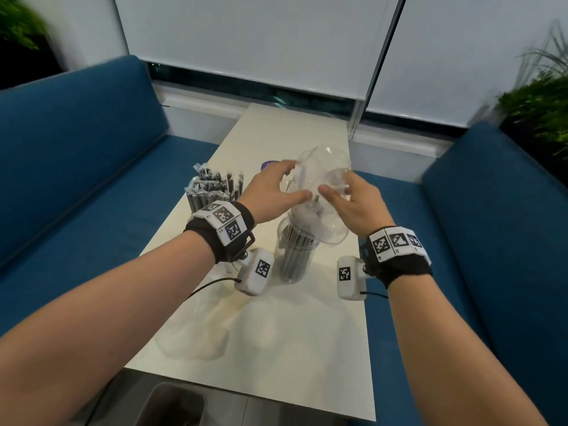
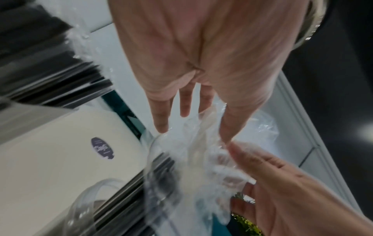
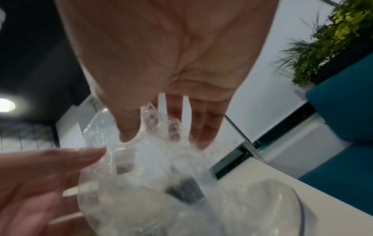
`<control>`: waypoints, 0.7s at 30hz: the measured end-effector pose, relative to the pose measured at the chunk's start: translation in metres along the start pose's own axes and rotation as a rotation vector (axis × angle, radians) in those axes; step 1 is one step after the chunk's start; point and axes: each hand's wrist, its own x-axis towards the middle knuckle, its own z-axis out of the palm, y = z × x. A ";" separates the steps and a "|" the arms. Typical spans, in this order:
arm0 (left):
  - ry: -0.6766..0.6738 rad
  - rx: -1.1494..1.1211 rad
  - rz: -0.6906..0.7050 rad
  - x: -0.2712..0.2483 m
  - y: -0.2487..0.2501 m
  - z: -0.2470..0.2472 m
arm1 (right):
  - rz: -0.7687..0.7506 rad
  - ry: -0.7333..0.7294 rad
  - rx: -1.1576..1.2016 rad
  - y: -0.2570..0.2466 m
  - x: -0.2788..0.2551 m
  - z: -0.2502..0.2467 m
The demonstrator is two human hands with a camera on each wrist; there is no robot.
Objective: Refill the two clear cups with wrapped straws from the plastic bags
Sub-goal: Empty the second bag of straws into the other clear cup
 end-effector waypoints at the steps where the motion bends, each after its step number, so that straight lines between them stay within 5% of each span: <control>1: 0.025 -0.016 0.031 -0.002 0.005 -0.003 | -0.016 0.070 0.028 -0.004 -0.001 -0.006; 8: 0.217 -0.134 0.240 -0.027 0.043 -0.027 | -0.067 0.480 0.192 -0.034 -0.021 -0.048; 12: 0.286 -0.161 0.290 -0.046 0.048 -0.034 | -0.035 0.724 0.547 -0.029 -0.048 -0.051; 16: 0.166 -0.166 0.239 -0.064 0.032 -0.029 | 0.051 0.661 0.878 -0.003 -0.083 -0.019; 21: 0.102 -0.203 0.150 -0.074 0.005 -0.015 | 0.201 0.616 0.828 0.013 -0.101 0.018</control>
